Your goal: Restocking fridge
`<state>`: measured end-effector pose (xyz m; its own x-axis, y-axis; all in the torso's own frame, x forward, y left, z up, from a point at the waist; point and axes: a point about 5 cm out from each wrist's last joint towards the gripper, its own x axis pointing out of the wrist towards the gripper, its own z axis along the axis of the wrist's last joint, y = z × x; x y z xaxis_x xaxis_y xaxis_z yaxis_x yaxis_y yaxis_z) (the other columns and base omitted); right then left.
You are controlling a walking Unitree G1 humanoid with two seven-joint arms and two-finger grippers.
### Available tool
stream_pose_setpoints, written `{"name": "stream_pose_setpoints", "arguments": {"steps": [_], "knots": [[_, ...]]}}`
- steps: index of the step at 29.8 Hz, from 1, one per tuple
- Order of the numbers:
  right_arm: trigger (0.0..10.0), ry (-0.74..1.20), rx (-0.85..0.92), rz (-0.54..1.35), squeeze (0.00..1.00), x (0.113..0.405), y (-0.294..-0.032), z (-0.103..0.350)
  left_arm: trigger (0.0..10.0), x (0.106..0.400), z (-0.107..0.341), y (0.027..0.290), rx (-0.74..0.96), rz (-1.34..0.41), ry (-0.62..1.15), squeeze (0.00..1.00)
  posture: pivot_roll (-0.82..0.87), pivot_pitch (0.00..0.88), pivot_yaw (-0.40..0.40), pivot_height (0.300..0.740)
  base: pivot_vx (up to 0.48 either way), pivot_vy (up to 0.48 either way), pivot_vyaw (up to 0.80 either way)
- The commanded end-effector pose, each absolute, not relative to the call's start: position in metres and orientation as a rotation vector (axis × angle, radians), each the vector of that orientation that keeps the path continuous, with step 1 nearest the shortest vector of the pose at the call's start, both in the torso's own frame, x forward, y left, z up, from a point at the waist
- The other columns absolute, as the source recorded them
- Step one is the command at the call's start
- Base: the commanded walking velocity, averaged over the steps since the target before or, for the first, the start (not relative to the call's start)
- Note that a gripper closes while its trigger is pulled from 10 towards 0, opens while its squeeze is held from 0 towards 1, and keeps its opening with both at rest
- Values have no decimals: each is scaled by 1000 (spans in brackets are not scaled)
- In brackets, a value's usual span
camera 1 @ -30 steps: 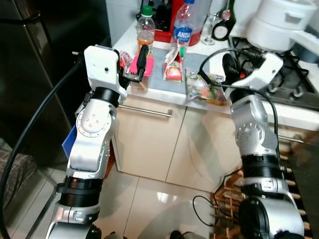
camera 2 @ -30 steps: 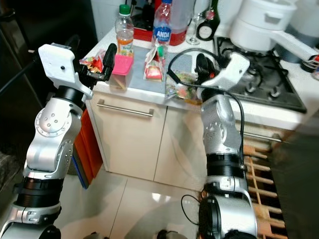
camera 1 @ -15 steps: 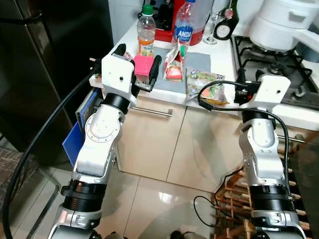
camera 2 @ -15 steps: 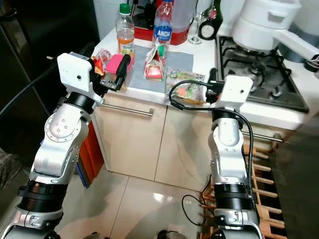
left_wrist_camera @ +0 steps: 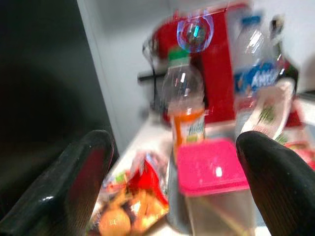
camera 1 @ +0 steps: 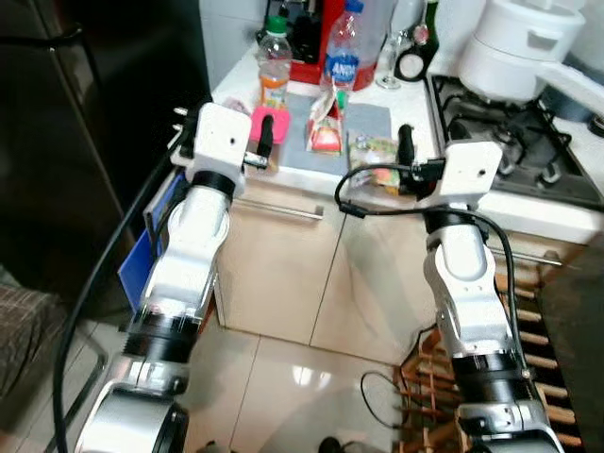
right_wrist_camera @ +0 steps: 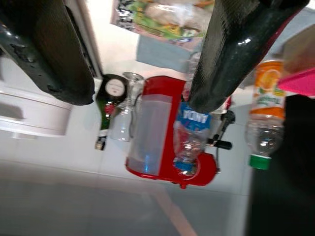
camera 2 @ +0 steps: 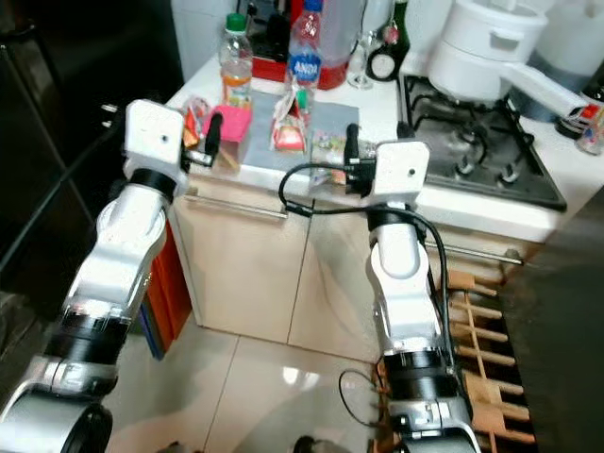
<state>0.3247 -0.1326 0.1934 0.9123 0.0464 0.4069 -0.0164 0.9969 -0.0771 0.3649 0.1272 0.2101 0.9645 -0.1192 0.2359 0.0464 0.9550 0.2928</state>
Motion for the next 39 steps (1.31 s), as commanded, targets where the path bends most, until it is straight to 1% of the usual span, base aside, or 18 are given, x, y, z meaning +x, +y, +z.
{"name": "stream_pose_setpoints", "arguments": {"steps": [1,11,18,19,23,27,28,30,31,32,33,35,39], "knots": [[10000,-423,-83,25,0,325,-136,194,10000,370,213,123,260,-91,-256,0,-11,0,-80,740,0,0,0],[10000,-415,-94,24,0,322,-137,190,10000,378,218,118,244,-107,-284,0,-36,0,-68,740,0,0,0],[10000,-413,-98,23,0,322,-138,190,10000,377,226,105,206,-165,-341,0,-44,0,-63,740,0,0,0],[10000,-413,-100,22,0,322,-138,190,10000,375,227,101,207,-183,-357,1000,-44,0,-63,740,0,0,0],[10000,-415,-101,14,0,322,-139,190,10000,374,222,92,213,-216,-344,1000,-43,0,-63,740,0,0,0],[10000,-411,-95,-4,0,322,-141,188,10000,375,219,91,201,-217,-325,1000,-42,0,-64,740,0,0,0],[10000,-370,-14,-17,0,323,-144,183,10000,377,214,94,196,-202,-294,1000,-40,0,-64,740,0,0,0],[10000,-354,21,-17,0,323,-144,181,10000,378,213,95,196,-196,-287,1000,-40,0,-64,740,0,0,0],[10000,-317,87,1,0,323,-145,176,10000,379,211,96,187,-193,-275,0,-36,0,-66,740,0,0,0],[10000,-317,87,1,0,323,-145,176,10000,379,211,96,187,-193,-275,0,-36,0,-66,740,0,0,0],[10000,-285,135,23,0,322,-146,172,10000,379,209,97,176,-190,-262,0,-35,0,-67,740,0,0,0],[10000,-261,168,39,0,321,-147,168,10000,380,208,98,166,-190,-251,0,-36,0,-67,740,0,0,0],[10000,-189,178,107,0,301,-151,151,10000,381,207,99,143,-188,-233,0,-51,0,-68,740,0,0,0]]}}
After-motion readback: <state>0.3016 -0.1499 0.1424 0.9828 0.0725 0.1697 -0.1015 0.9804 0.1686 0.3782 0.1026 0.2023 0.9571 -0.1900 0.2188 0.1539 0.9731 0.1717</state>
